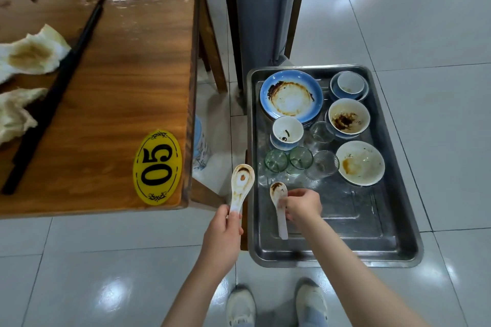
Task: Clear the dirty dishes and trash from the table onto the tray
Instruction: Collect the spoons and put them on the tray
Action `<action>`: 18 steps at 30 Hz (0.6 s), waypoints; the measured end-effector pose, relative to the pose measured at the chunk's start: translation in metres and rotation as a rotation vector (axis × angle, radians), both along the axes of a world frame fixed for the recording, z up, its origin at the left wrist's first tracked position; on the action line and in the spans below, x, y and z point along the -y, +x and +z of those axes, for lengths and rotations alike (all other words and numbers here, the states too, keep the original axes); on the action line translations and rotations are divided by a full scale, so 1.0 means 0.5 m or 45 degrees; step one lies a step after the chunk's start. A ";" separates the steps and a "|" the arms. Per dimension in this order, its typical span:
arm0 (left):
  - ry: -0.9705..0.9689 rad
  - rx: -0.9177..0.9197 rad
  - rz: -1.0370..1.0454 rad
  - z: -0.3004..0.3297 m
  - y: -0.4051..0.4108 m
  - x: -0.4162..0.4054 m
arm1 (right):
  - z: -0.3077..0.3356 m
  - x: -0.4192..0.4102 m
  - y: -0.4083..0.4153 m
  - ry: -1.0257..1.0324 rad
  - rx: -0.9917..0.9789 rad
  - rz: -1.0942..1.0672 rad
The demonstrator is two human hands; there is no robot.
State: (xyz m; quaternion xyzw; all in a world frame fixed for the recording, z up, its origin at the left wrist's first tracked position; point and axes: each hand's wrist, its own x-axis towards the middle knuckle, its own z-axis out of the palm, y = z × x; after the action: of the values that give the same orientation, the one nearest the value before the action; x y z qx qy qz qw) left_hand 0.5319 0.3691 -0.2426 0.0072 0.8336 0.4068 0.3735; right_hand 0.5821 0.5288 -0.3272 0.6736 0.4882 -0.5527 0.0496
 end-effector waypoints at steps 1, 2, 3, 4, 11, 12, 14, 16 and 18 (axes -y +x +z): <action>-0.003 -0.003 -0.003 -0.002 0.000 0.001 | 0.000 0.002 -0.005 0.002 -0.001 0.018; -0.005 -0.005 -0.004 -0.004 0.000 0.002 | -0.002 0.003 -0.009 0.004 -0.003 0.043; -0.007 -0.003 -0.002 -0.006 0.001 0.002 | -0.002 0.004 -0.013 0.003 -0.005 0.071; -0.010 -0.001 0.002 -0.009 0.001 0.002 | -0.004 0.006 -0.016 0.004 -0.008 0.096; -0.027 0.052 0.021 -0.028 0.013 -0.009 | -0.003 0.005 -0.015 0.104 -0.066 0.220; -0.022 0.061 0.021 -0.030 0.016 -0.012 | -0.001 0.002 -0.010 0.139 -0.082 0.253; -0.023 0.089 0.036 -0.035 0.024 -0.022 | 0.006 -0.006 0.005 0.191 -0.089 0.302; -0.036 0.130 0.062 -0.041 0.032 -0.038 | 0.015 -0.021 0.025 0.209 -0.071 0.314; -0.038 0.192 0.109 -0.049 0.044 -0.061 | 0.029 -0.042 0.052 0.237 -0.048 0.317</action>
State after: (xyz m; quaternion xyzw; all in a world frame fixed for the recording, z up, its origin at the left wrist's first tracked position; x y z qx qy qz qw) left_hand 0.5537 0.3994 -0.2673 -0.0648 0.8086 0.4093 0.4176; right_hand 0.6079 0.5499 -0.3128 0.5990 0.6179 -0.5072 0.0458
